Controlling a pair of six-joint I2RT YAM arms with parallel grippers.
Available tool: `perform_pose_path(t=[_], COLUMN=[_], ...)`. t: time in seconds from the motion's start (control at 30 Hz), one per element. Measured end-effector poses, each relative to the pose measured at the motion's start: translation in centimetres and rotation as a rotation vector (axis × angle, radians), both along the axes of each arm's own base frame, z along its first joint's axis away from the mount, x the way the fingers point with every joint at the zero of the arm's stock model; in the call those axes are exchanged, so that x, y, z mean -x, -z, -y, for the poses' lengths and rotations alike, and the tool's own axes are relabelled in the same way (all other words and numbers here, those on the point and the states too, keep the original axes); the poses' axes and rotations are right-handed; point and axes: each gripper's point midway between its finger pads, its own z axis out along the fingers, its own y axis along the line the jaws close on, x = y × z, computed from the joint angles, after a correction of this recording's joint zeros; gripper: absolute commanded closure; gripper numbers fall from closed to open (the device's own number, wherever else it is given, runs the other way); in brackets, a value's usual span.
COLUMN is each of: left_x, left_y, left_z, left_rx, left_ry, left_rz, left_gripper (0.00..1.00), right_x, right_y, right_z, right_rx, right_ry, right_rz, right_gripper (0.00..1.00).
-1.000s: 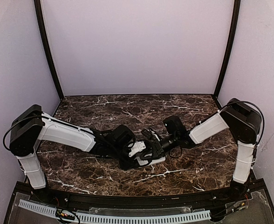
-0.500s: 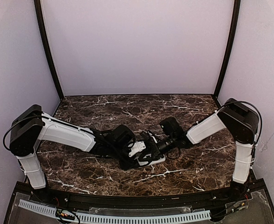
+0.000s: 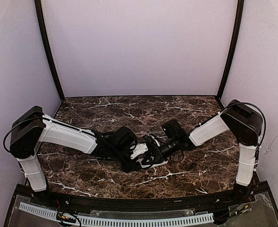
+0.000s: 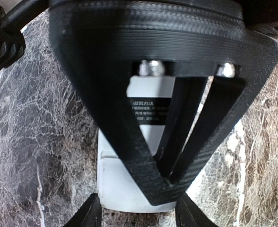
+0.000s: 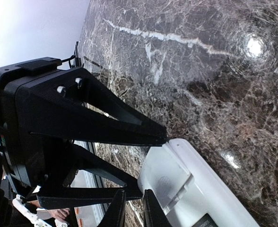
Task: Load the batteries into the remote control
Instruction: Load the battery into the remote control without the battery cover.
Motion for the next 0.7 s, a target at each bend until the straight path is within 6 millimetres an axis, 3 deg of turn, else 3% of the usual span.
perform_pose_path(t=[0.43,0.7], left_x=[0.2,0.3], left_y=[0.9,1.0], left_z=[-0.3,-0.4], left_rx=[-0.019,-0.020], left_ry=[0.004,0.003], left_rz=[-0.013,-0.013], left_gripper=[0.33,0.12], right_x=[0.0,0.0], right_y=[0.5,0.5], right_z=[0.2,0.2], right_rx=[0.024,0.026], right_ry=[0.004,0.006], right_rz=[0.006,0.008], right_gripper=[0.88,0.88])
